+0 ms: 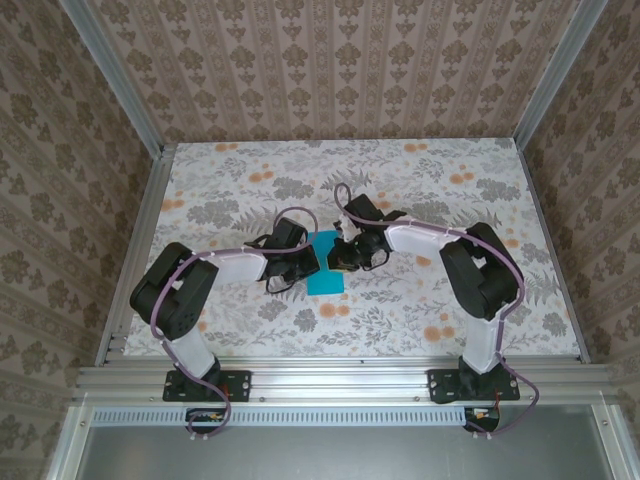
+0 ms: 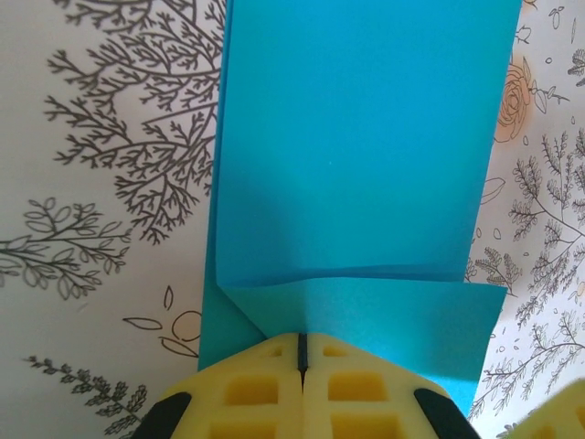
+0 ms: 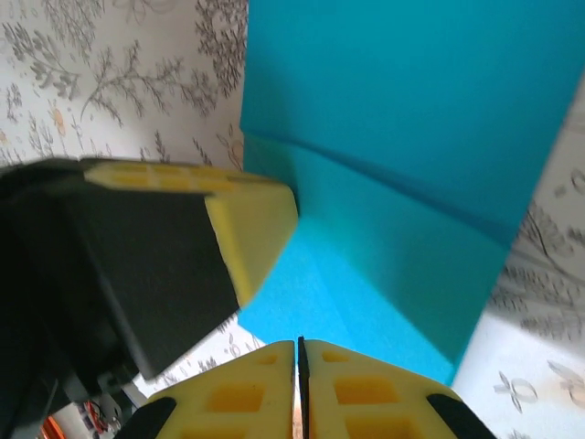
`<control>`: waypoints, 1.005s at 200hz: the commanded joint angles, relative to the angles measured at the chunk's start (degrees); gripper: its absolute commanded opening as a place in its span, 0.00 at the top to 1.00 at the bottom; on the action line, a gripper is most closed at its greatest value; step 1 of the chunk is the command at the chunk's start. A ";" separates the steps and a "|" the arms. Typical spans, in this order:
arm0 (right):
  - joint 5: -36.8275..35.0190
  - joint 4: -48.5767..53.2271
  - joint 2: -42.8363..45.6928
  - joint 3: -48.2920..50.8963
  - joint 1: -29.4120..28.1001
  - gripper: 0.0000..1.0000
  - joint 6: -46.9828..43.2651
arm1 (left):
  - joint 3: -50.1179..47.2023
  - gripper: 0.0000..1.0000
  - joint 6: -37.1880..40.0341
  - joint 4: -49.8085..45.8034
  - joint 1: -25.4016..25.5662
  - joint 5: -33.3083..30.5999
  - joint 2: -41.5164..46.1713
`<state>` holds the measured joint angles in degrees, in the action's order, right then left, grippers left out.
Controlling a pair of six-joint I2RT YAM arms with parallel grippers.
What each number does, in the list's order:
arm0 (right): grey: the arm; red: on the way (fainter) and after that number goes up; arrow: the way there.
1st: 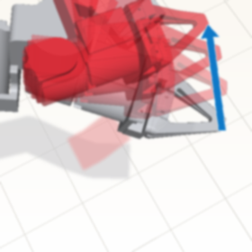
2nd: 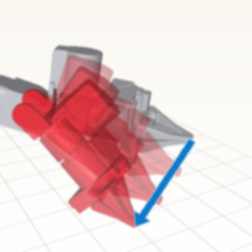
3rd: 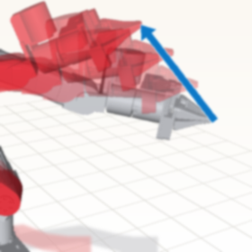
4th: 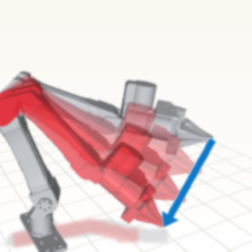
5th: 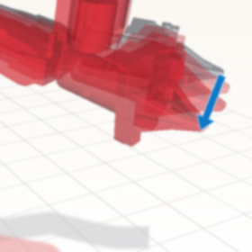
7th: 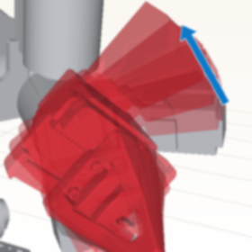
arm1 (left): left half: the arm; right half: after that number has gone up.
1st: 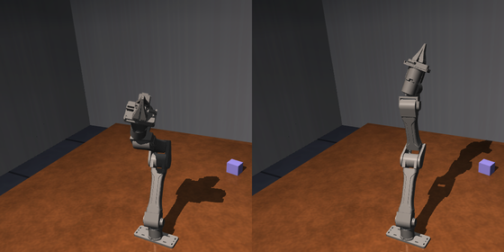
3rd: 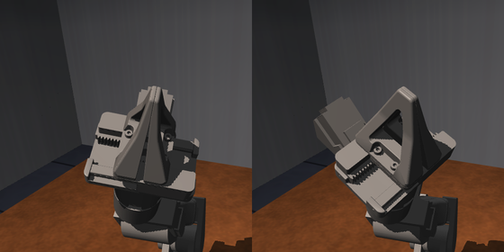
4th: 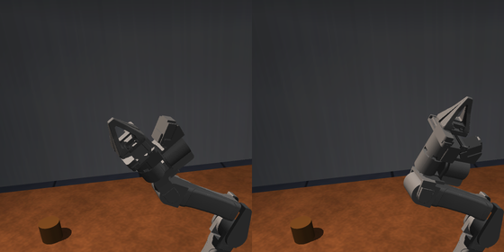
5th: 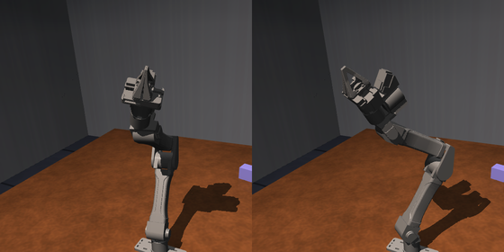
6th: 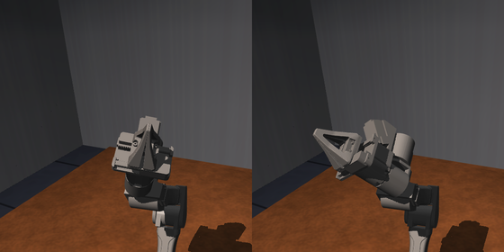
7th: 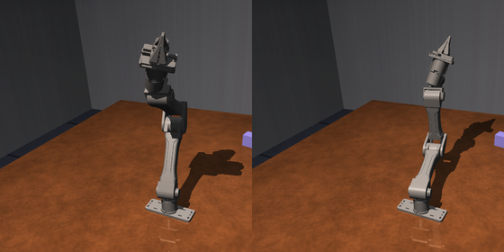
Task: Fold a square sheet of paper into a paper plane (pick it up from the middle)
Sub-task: Fold the triangle a second time at the center of the table.
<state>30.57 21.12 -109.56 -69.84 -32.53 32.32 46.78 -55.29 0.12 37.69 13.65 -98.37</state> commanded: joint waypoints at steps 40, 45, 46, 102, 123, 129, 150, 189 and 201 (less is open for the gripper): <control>1.89 4.64 -6.62 -4.40 -1.30 0.88 -1.29 | 1.66 0.98 -2.11 -7.71 0.01 -1.86 -4.10; 1.95 4.94 -6.84 -4.30 -1.30 0.88 -1.65 | 1.79 0.98 -2.32 -8.13 0.01 -2.02 -4.28; 1.95 5.00 -6.87 -4.27 -1.30 0.88 -1.73 | 1.81 0.98 -2.30 -8.17 0.06 -2.12 -4.28; 1.20 7.46 -5.98 0.51 -0.48 0.88 -4.68 | 2.35 0.99 -3.51 -11.70 0.01 -4.76 -4.84; 1.85 7.08 -4.00 4.09 0.14 0.88 -5.09 | 2.61 0.99 -3.27 -12.63 -0.07 -5.21 -4.90; 2.08 6.94 -3.22 5.12 0.31 0.88 -5.24 | 2.53 0.99 -3.21 -12.75 -0.08 -5.28 -4.97; 3.33 5.51 -0.87 9.32 1.19 0.88 -4.86 | 2.67 0.99 -3.07 -12.82 -0.22 -5.21 -5.29; 3.49 4.46 3.53 15.64 2.21 0.88 -4.01 | 3.03 0.99 -2.60 -12.58 -0.16 -4.46 -5.72; 3.07 5.51 5.85 15.87 2.59 0.88 -4.13 | 3.42 0.99 -2.22 -12.30 -0.08 -3.95 -5.46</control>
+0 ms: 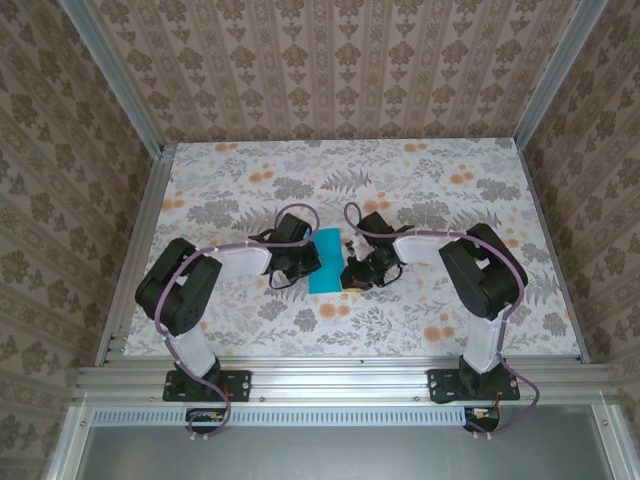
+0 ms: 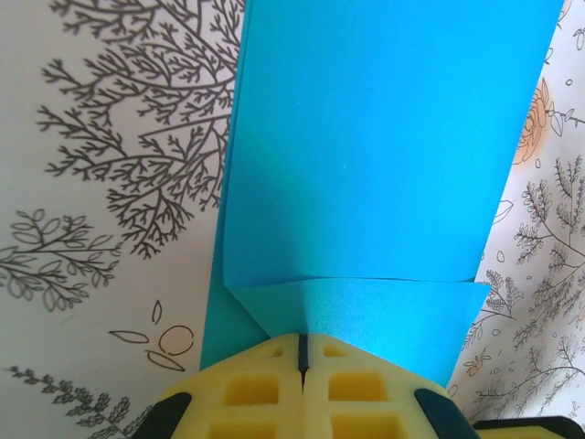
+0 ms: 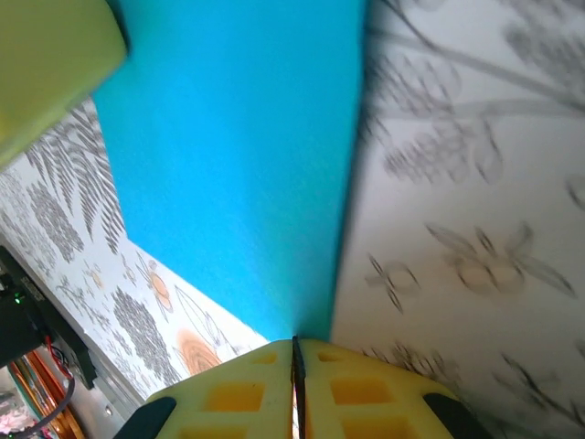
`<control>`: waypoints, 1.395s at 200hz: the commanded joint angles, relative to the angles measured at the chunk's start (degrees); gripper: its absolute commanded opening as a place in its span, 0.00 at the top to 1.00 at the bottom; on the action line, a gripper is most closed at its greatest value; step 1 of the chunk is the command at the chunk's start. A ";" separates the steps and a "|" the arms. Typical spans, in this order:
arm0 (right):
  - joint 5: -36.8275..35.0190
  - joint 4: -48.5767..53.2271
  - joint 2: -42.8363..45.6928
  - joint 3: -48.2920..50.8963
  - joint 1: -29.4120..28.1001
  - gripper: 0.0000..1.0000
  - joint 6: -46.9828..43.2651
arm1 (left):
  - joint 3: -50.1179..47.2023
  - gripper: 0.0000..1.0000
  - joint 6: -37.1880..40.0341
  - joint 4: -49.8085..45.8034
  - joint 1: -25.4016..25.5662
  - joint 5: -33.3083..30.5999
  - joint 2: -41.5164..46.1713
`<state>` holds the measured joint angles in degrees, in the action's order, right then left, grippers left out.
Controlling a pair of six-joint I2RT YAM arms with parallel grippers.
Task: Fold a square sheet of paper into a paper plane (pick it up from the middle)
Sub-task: Fold the triangle a second time at the center of the table, then turn over the paper at the center of the table.
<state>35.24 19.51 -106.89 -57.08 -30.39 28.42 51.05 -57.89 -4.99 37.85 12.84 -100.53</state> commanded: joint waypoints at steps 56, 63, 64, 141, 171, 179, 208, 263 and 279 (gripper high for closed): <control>-12.70 6.21 15.51 -1.50 1.74 0.77 0.17 | 3.76 0.76 2.78 -4.48 0.48 0.95 2.76; -13.32 5.39 15.00 -2.45 1.74 0.74 0.15 | 4.17 0.72 2.79 -4.58 0.39 1.04 3.81; -13.38 5.29 14.89 -2.57 1.74 0.74 0.19 | 4.20 0.72 2.78 -4.58 0.39 1.04 3.96; -12.92 5.67 0.64 -16.42 -1.15 0.71 -0.28 | -4.25 0.57 -0.68 -0.12 -0.29 -0.88 11.86; -10.16 5.63 -2.24 -17.88 -1.25 0.75 -0.48 | -6.15 0.58 -1.89 2.32 -0.36 -0.03 11.78; -10.46 5.76 -3.06 -18.19 -1.25 0.76 -0.54 | -6.41 0.58 -2.06 3.13 -0.40 0.37 11.54; -11.61 5.97 -6.04 -19.21 -0.94 0.79 -0.39 | -6.84 0.59 -2.49 5.08 -0.44 1.75 10.41; -12.05 4.29 -9.69 -18.51 0.32 0.79 0.63 | -6.15 0.57 -1.89 7.23 -0.75 3.07 7.45; -11.53 2.65 -9.91 -17.33 0.80 0.79 1.48 | -5.62 0.56 -1.47 7.70 -0.94 3.48 6.15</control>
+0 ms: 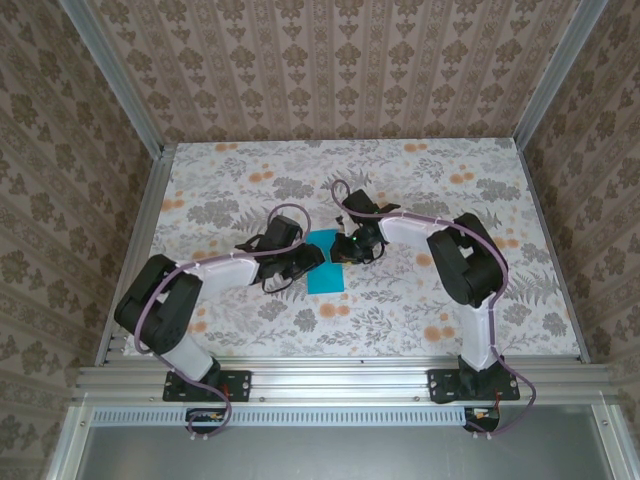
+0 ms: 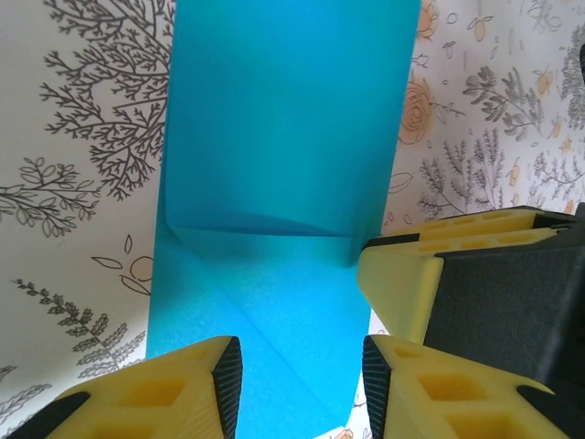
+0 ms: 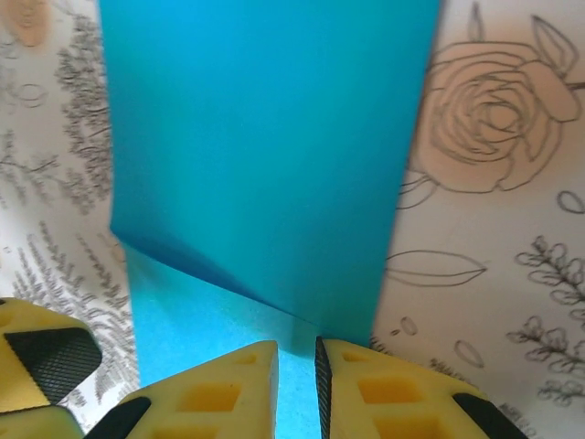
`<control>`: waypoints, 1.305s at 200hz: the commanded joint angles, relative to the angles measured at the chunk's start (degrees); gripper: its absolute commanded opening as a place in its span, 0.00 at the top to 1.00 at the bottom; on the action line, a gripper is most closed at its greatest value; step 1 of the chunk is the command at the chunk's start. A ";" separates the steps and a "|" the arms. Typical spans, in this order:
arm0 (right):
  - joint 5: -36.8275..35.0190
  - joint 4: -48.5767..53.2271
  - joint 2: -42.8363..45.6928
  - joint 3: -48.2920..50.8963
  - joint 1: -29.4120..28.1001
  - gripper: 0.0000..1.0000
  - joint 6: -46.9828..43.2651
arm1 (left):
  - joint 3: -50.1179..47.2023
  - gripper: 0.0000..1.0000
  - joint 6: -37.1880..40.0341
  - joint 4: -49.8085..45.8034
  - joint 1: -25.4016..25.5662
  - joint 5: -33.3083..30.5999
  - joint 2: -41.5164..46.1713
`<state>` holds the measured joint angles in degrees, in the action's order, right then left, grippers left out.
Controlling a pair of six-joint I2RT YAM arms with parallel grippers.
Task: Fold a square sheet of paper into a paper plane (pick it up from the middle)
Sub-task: Turn over the paper at the center of the table.
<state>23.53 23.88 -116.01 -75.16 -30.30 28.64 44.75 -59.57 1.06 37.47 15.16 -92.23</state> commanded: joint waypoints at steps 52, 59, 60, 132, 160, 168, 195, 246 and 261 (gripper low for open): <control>3.58 -5.81 -1.19 4.02 2.12 0.79 4.64 | 2.08 0.54 0.95 4.89 -0.65 2.42 -5.13; 3.99 -6.16 -1.16 4.25 2.26 0.79 4.91 | 2.23 0.55 1.03 5.00 -0.65 2.38 -5.31; 4.07 -6.23 -1.16 4.28 2.26 0.79 5.01 | 2.20 0.55 1.03 5.00 -0.65 2.35 -5.32; 5.81 -8.05 -0.97 6.07 3.01 0.79 6.24 | 2.96 0.62 0.82 7.02 -0.82 2.84 -7.18; 6.09 -8.65 -0.76 6.49 3.11 0.79 6.71 | 2.58 0.67 0.43 8.54 -0.82 2.88 -6.85; 6.19 -8.76 -0.71 6.59 3.13 0.79 6.79 | 2.42 0.69 0.47 8.81 -0.82 2.71 -6.74; 7.23 -9.07 0.45 6.77 3.39 0.79 7.33 | 2.72 0.83 1.02 8.98 -0.82 2.12 -7.23; 5.65 -9.26 14.16 10.57 6.64 0.65 8.57 | 4.70 0.99 6.92 1.00 -0.84 -1.85 -3.17; 2.05 -8.49 20.43 12.93 7.98 0.54 8.20 | 5.73 0.99 9.91 -4.23 -0.82 -4.42 0.44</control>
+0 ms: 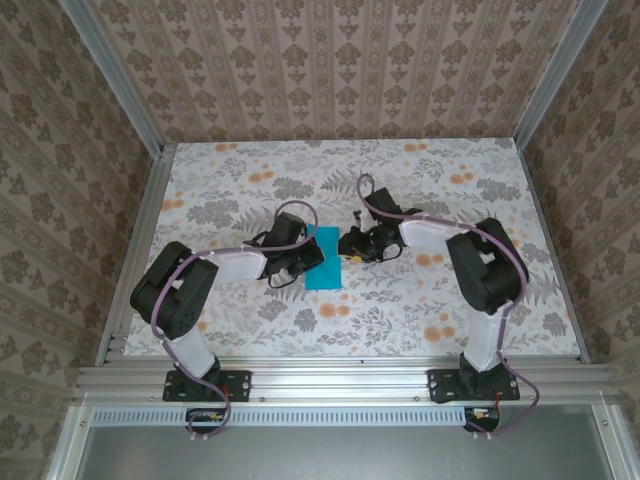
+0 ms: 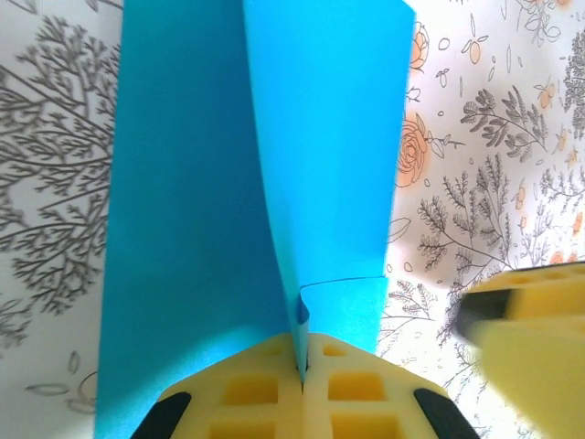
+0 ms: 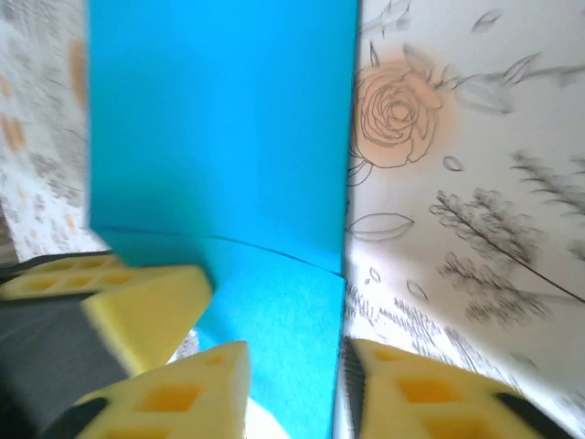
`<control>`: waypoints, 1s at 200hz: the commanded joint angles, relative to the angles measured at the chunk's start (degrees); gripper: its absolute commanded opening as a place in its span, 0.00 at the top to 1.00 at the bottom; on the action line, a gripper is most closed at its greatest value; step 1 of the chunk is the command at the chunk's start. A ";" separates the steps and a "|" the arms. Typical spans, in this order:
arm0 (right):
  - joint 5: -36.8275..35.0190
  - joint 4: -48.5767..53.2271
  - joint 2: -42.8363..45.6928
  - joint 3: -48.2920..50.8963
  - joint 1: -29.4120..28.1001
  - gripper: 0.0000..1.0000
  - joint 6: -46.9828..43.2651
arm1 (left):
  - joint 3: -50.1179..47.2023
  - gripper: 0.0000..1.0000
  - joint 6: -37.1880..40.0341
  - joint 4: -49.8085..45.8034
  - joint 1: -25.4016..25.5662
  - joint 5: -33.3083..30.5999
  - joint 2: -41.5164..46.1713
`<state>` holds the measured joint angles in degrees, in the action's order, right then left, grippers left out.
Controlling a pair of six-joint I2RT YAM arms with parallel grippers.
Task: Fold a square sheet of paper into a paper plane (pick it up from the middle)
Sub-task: Turn over the paper at the center of the table.
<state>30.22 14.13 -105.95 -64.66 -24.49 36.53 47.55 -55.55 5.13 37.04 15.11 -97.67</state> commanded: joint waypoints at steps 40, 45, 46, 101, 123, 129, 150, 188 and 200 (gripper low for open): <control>-12.40 3.64 23.16 8.54 5.55 0.33 -1.75 | 10.06 0.99 15.86 -29.53 -0.12 -14.56 14.85; -13.40 3.97 24.35 9.15 5.88 0.31 -2.17 | 11.38 0.98 16.89 -33.47 -0.08 -16.76 15.48; -13.75 4.19 24.78 9.39 5.97 0.30 -2.35 | 11.76 0.98 17.06 -33.84 -0.10 -17.21 15.57; -22.82 6.20 33.72 14.56 7.91 0.13 -2.75 | 27.68 0.97 21.95 -61.56 1.94 -45.10 13.01; -25.83 6.69 35.74 16.00 8.70 0.12 -1.70 | 31.44 0.96 21.42 -65.89 3.40 -52.21 8.04; -26.50 6.94 36.25 16.34 8.91 0.12 -1.16 | 32.50 0.96 21.22 -66.65 3.90 -53.60 6.33; -26.92 6.93 38.20 17.86 10.37 0.12 0.94 | 35.52 0.95 19.91 -68.81 5.47 -57.30 0.24; -26.55 7.36 41.14 19.91 12.73 0.12 2.44 | 39.47 0.95 19.34 -68.15 8.31 -59.57 -9.81; -26.48 7.62 41.67 20.27 13.34 0.13 2.63 | 40.82 0.95 19.16 -67.76 9.06 -58.89 -12.82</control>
<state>5.23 19.94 -66.30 -45.60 -12.32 37.41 84.97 -35.94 -60.07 44.66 -40.36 -106.48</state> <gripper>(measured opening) 0.877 0.058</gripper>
